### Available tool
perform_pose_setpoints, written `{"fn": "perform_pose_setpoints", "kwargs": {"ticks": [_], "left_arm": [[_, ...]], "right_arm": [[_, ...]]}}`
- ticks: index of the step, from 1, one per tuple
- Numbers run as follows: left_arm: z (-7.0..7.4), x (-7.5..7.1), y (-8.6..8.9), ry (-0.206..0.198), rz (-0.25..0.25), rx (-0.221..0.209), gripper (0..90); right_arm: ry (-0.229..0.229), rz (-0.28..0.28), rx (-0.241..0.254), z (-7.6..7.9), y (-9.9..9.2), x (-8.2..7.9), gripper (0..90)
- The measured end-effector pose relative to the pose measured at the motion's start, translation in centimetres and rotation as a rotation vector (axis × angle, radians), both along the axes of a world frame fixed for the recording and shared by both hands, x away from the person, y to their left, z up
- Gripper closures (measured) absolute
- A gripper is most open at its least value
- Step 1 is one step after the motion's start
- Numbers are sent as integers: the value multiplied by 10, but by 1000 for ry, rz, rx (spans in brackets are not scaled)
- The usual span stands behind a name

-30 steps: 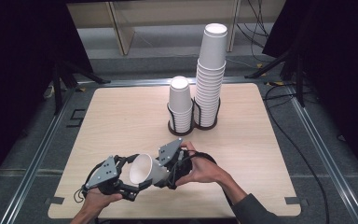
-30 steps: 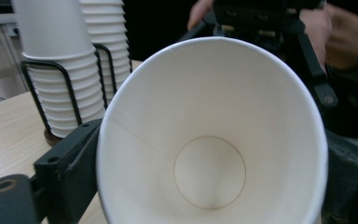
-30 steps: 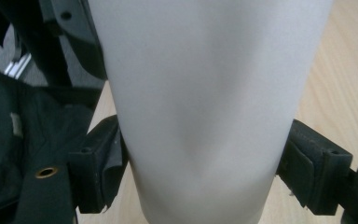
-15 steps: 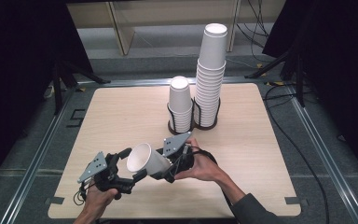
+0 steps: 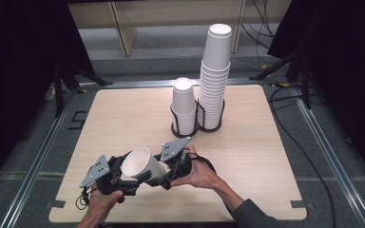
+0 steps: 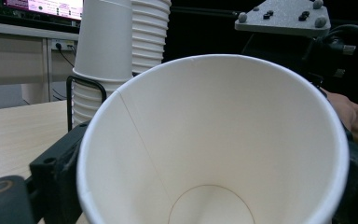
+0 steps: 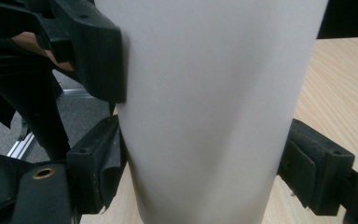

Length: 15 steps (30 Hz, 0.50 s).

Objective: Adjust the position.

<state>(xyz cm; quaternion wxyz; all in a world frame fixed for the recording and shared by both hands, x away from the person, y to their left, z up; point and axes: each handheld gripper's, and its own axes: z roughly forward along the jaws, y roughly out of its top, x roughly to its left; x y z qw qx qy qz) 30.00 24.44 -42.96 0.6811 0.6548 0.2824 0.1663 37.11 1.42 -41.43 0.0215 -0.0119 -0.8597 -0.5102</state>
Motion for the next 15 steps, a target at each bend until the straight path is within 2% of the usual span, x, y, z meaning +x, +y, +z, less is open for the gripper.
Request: {"fn": "perform_pose_setpoints", "kwargs": {"ticks": [3,8,10,11,14,15], "left_arm": [[1,0,1,4,8,1,104],[2,1,3,-8,29,25,113],[3,2,3,-21,65,66,113],[3,2,4,-37,87,104,112],[3,5,5,-58,149,173,111],[3,6,5,-56,172,192,110]], "right_arm": [[5,-6,5,-1,0,0,205],[7,-43,-13,-1,-4,2,155],[6,-57,-17,-1,-9,4,157],[1,-69,-25,-2,-12,4,158],[-15,-142,-51,-3,-25,5,159],[-38,-165,-67,-3,-30,5,160]]}}
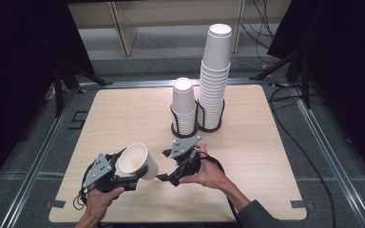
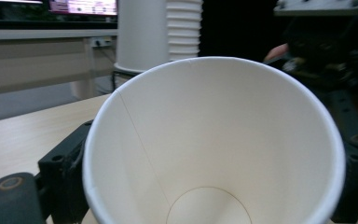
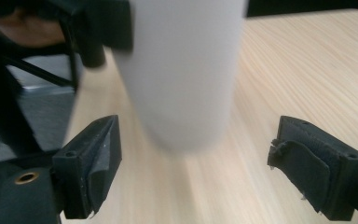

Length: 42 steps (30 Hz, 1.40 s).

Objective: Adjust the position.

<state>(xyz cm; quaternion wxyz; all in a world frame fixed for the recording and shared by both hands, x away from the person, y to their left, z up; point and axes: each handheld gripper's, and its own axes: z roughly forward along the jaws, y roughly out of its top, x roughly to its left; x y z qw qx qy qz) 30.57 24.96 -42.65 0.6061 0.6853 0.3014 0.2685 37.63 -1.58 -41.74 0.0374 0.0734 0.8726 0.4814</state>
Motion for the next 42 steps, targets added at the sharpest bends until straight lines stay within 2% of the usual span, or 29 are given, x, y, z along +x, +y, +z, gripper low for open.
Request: {"fn": "perform_pose_setpoints", "kwargs": {"ticks": [2,3,4,5,8,11,13,16,19,20,22,23,25,27,29,30,35,38,39,42], "left_arm": [[1,3,1,-16,32,25,110],[1,5,2,-19,53,41,110],[2,8,3,-34,61,44,111],[2,12,4,-32,80,60,111],[2,23,6,-28,117,73,111],[0,36,9,-19,152,89,112],[-1,44,12,-10,174,88,112],[-4,57,16,-9,214,108,112],[-6,70,20,8,230,117,111],[-6,75,21,16,239,122,111],[-8,81,22,19,249,128,111],[-8,85,22,21,257,127,110],[-10,92,23,21,270,116,110],[-11,97,24,25,278,138,110],[-12,103,24,33,282,135,109],[-13,105,24,34,278,135,109],[-17,118,23,50,290,149,109],[-21,124,23,54,299,150,108],[-22,126,23,58,302,154,108],[-25,131,24,66,303,150,108]], "right_arm": [[-25,-42,-29,-1,-11,-2,163],[13,-77,-31,-2,-18,-5,168],[7,-90,-25,-2,-26,-5,172],[-9,-91,-22,-2,-30,-4,173],[-11,-146,-14,-2,-51,-5,175],[-10,-178,-5,-3,-67,-4,182],[-13,-205,-13,-5,-75,-4,182],[-8,-241,-25,-9,-87,-4,186],[-20,-263,-25,-11,-93,-4,186],[-4,-266,-25,-12,-94,-5,186],[-5,-274,-34,-12,-97,-5,186],[-17,-274,-37,-12,-98,-4,186],[-10,-277,-35,-12,-100,-5,186],[-11,-280,-36,-13,-100,-5,186],[-24,-272,-41,-14,-101,-4,186],[6,-280,-43,-15,-100,-6,186],[-10,-278,-45,-16,-101,-5,187],[-5,-280,-49,-17,-102,-5,187],[12,-285,-51,-17,-102,-6,187],[11,-283,-50,-19,-103,-5,186]]}}
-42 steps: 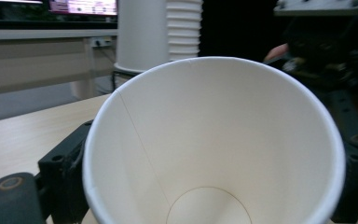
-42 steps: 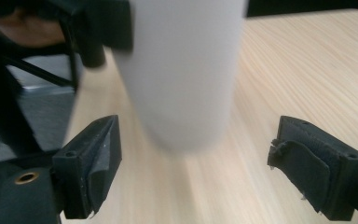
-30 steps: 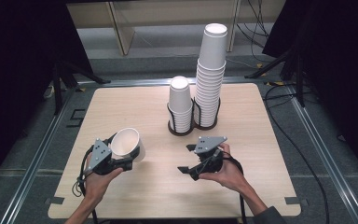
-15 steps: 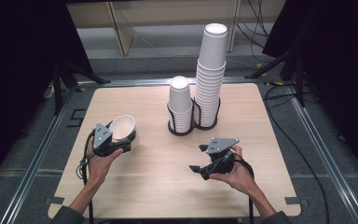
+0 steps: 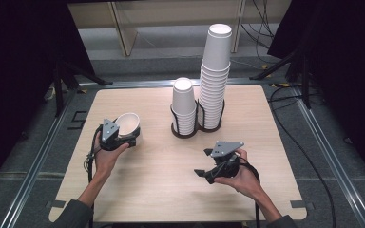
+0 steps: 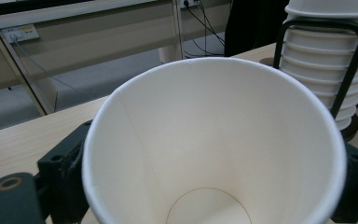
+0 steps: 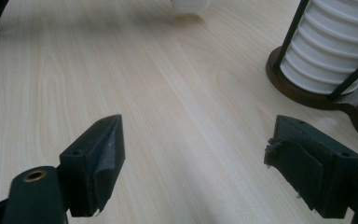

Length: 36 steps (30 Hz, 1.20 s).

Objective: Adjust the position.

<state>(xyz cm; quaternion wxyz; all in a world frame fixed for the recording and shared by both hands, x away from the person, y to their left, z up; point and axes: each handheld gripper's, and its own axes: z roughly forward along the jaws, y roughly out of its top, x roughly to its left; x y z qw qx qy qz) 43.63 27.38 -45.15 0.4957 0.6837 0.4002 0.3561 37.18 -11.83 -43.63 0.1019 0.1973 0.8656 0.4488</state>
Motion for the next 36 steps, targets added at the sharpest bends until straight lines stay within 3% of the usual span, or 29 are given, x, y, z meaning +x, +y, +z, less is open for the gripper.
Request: {"fn": "perform_pose_setpoints", "kwargs": {"ticks": [16,36], "left_arm": [[-10,16,-1,31,17,12,108],[-15,30,-1,47,28,-7,108]], "right_arm": [[5,-4,-1,-2,-1,0,184],[17,-6,-1,-4,-3,0,183]]}}
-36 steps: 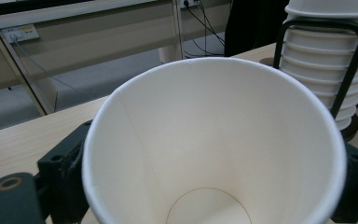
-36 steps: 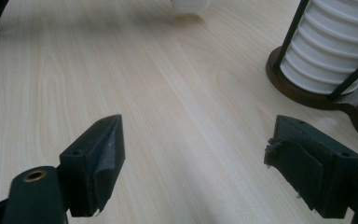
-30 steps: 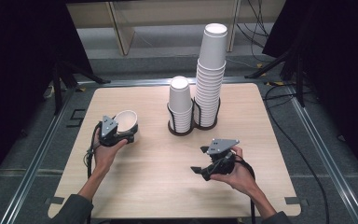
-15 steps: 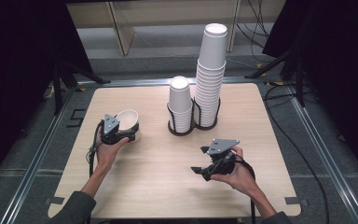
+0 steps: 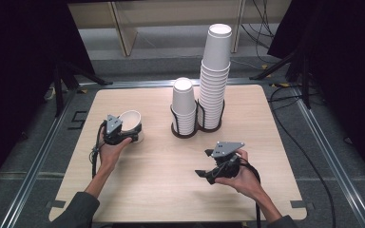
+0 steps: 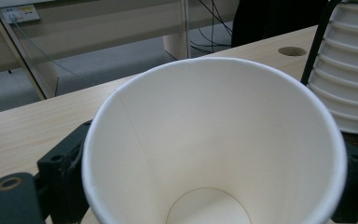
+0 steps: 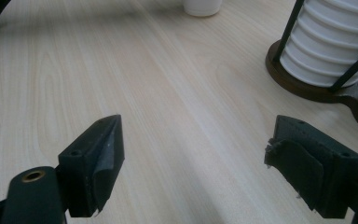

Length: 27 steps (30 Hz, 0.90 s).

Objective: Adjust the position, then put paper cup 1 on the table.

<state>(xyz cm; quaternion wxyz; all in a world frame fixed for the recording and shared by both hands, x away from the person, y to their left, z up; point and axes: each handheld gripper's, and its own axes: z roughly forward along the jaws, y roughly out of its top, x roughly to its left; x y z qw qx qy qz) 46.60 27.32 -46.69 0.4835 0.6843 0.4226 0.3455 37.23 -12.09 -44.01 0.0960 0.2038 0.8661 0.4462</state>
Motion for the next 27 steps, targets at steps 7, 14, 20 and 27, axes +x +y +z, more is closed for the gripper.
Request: {"fn": "perform_pose_setpoints", "kwargs": {"ticks": [7,14,20,27], "left_arm": [[-1,5,-2,8,3,4,104],[-9,4,-4,7,-38,3,121],[-18,2,-2,26,-64,16,132],[-23,-2,4,38,-94,26,142]], "right_arm": [[0,-2,-2,-1,-2,-1,184],[-6,0,-6,-2,-2,-1,185],[6,-1,0,-2,-3,-1,185],[-3,-5,-3,-2,-5,-1,185]]}}
